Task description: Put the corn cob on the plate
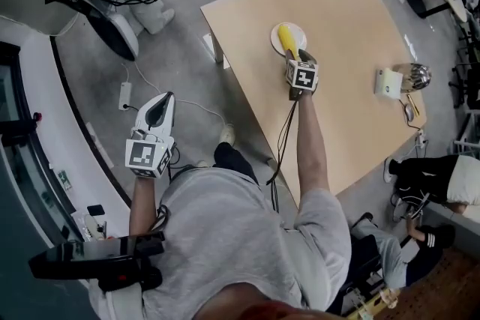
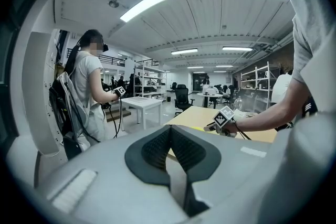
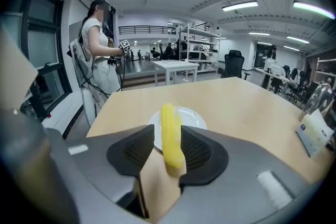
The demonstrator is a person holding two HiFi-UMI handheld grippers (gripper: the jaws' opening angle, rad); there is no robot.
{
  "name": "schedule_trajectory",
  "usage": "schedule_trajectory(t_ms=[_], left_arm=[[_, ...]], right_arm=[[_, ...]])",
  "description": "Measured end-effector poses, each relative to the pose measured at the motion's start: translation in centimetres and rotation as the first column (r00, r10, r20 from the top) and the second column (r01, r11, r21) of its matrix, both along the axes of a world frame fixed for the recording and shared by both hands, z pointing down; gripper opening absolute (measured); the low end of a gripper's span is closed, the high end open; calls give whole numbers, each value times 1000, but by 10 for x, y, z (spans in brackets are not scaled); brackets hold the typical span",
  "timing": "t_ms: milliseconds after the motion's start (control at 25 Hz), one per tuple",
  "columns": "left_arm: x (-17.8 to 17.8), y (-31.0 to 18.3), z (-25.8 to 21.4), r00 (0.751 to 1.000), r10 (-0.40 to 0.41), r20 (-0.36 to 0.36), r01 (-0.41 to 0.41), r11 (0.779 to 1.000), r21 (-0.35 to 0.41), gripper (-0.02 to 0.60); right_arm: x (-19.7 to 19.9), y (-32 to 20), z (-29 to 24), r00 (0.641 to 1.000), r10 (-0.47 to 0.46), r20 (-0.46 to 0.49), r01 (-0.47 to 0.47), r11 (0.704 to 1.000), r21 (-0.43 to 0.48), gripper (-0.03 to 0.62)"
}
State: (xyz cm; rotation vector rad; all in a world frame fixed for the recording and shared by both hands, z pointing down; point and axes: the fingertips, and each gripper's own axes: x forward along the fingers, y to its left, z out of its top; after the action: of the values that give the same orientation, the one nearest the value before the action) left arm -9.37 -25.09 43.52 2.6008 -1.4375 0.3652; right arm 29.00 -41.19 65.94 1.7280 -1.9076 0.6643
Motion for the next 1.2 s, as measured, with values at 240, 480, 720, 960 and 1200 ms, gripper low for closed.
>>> schedule_trajectory(t_ms=[240, 480, 720, 960, 1200], left_arm=[[-4, 8, -4, 1000, 22, -17, -21, 1000, 10, 20], [-7, 22, -2, 998, 52, -42, -50, 998, 32, 20], [-9, 35, -7, 995, 82, -61, -79, 995, 52, 20], [-15, 47, -10, 991, 106, -77, -101, 993, 67, 20], [-17, 60, -11, 986, 139, -91, -132, 988, 77, 20]], right_arm=[[-3, 20, -14, 999, 25, -19, -25, 999, 41, 104], [-13, 49, -42, 998, 37, -42, -32, 994, 102, 71], [-22, 82, -66, 997, 80, -9, -78, 981, 180, 43], [-36, 109, -101, 994, 110, 24, -112, 955, 273, 21], [-57, 142, -137, 992, 118, 54, -130, 926, 355, 20]])
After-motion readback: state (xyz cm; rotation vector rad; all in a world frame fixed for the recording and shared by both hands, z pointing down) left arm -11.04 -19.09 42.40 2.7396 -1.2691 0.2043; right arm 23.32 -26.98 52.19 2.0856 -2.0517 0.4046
